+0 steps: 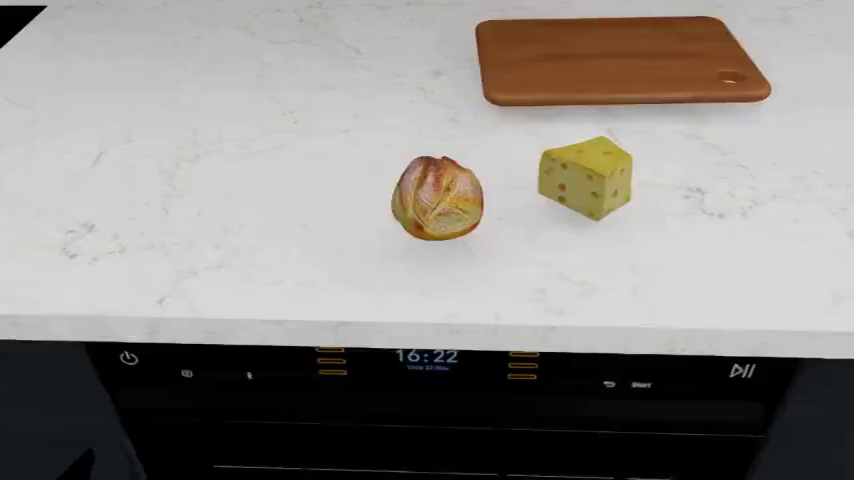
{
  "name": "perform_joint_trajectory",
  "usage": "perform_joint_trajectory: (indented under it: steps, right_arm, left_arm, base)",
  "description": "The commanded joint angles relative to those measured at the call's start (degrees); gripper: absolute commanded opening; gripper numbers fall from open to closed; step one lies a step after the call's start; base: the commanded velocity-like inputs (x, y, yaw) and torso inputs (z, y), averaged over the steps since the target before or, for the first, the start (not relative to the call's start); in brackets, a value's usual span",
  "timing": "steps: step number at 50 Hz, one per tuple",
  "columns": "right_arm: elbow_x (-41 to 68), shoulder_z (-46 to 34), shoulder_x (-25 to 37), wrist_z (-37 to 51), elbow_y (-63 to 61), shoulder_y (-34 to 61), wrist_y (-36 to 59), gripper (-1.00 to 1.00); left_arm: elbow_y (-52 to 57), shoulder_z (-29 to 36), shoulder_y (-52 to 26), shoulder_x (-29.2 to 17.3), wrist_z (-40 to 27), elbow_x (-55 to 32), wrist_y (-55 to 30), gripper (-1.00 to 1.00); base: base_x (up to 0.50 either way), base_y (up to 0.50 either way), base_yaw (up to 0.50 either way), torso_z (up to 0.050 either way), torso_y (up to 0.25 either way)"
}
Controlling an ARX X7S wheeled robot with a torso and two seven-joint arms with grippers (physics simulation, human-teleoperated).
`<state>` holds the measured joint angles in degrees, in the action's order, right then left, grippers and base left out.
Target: Place the bread and cheese on the cutting board.
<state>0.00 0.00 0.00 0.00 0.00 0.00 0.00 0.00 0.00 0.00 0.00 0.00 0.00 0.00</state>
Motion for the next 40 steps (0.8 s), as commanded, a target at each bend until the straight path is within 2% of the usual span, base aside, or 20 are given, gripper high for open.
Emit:
perform_joint_trajectory:
  steps: [1,4,19,23,24,40]
  right_arm:
    - [0.89,-1.21,0.89,1.22,-0.41,-0.17,0.22,1.0]
    - [2.77,-1.64,1.75,0.82,-0.9,-0.3,0.04,1.0]
    - [2.56,-4.4,3.65,3.67,-0.98,-0.12,1.2,1.0]
    - [2.5,-5.01,4.01,4.11,-1.28,-0.08,1.68,1.0]
    - [2.65,-5.06,4.08,4.11,-0.72,0.02,1.24,1.0]
    - [2.81,-6.25,5.21,5.96,-0.71,-0.03,1.77,1.0]
  left_arm:
    - [0.23,0.63,0.15,-0.49,-0.63,0.0,-0.08,1.0]
    - [1.7,1.57,-0.05,-1.26,-1.41,-1.65,-2.49,1.0]
    - [1.14,3.66,-0.18,-3.3,-3.88,-3.54,-1.62,1.0]
    - [1.5,3.08,0.25,-3.26,-2.24,-7.75,-0.73,1.0]
    - [1.3,3.81,0.61,-3.74,-1.64,-7.1,1.18,1.0]
    - [0.03,5.75,0.24,-5.18,-4.07,-5.41,2.11,1.0]
  base:
    - [0.0,0.0,0.0,0.0,0.0]
    - [0.0,0.0,0.0,0.0,0.0]
    - [0.0,0.0,0.0,0.0,0.0]
    - [0.0,0.0,0.0,0.0,0.0]
    - [0.0,0.0,0.0,0.05,0.0]
    - [0.0,0.0,0.0,0.05,0.0]
